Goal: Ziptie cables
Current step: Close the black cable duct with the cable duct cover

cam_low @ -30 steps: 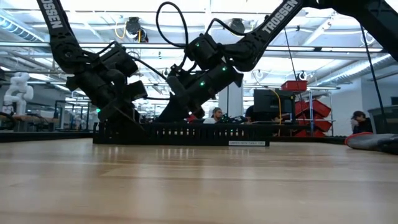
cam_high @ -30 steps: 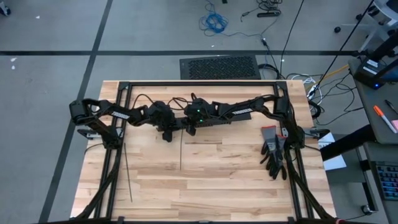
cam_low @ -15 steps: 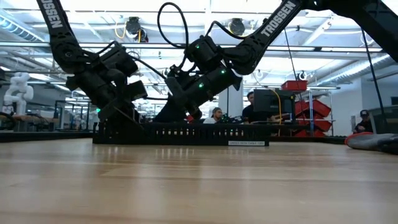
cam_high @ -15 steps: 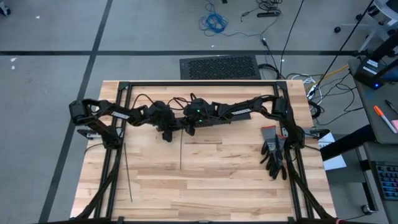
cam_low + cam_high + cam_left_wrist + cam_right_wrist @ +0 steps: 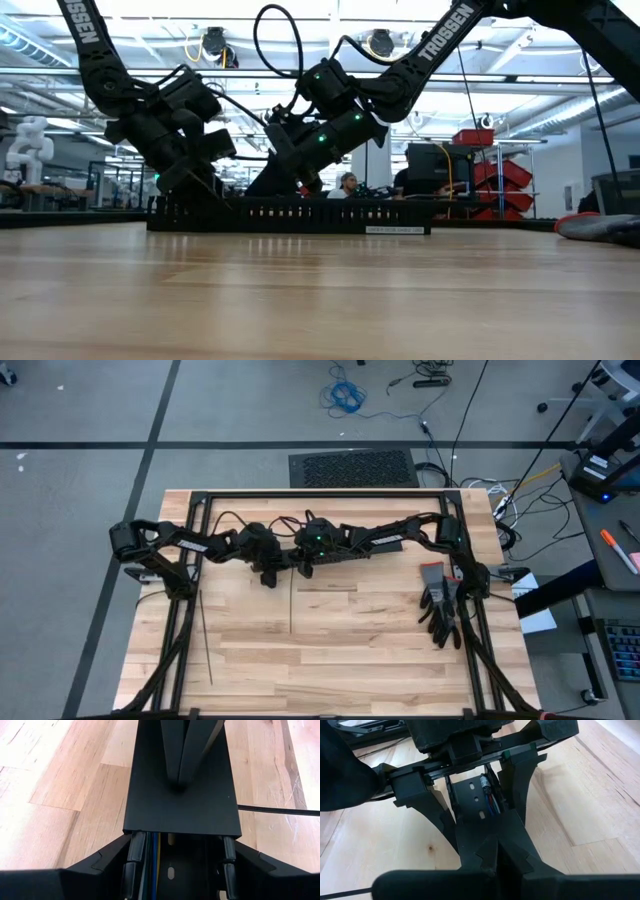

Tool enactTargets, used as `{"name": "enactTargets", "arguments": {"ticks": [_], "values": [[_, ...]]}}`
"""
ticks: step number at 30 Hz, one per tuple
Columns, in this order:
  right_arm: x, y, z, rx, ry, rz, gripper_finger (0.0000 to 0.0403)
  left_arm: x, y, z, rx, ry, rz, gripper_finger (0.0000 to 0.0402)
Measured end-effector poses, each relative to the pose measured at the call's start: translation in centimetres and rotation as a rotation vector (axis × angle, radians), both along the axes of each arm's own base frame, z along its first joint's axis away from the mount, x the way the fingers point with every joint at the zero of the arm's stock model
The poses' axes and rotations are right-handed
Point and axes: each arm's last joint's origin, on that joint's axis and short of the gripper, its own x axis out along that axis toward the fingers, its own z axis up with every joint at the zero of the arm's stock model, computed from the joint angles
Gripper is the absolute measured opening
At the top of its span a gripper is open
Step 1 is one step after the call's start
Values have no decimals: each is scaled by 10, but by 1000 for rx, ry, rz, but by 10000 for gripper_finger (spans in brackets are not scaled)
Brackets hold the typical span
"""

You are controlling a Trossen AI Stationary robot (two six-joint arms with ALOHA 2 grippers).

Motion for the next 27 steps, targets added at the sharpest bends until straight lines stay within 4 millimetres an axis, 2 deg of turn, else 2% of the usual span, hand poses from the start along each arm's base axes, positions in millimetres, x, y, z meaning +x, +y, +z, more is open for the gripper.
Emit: {"name": "enactTargets", "arguments": {"ticks": [13, 23, 27], "values": [[-1, 1, -2, 11, 29, 3, 0, -3, -1, 4, 25, 25, -19, 252], [-2, 0, -3, 15, 42, 1, 0, -16, -7, 44, 103, -42, -42, 252], [-2, 1, -3, 16, 46, 0, 0, -28, -12, 46, 102, 37, -22, 252]]}}
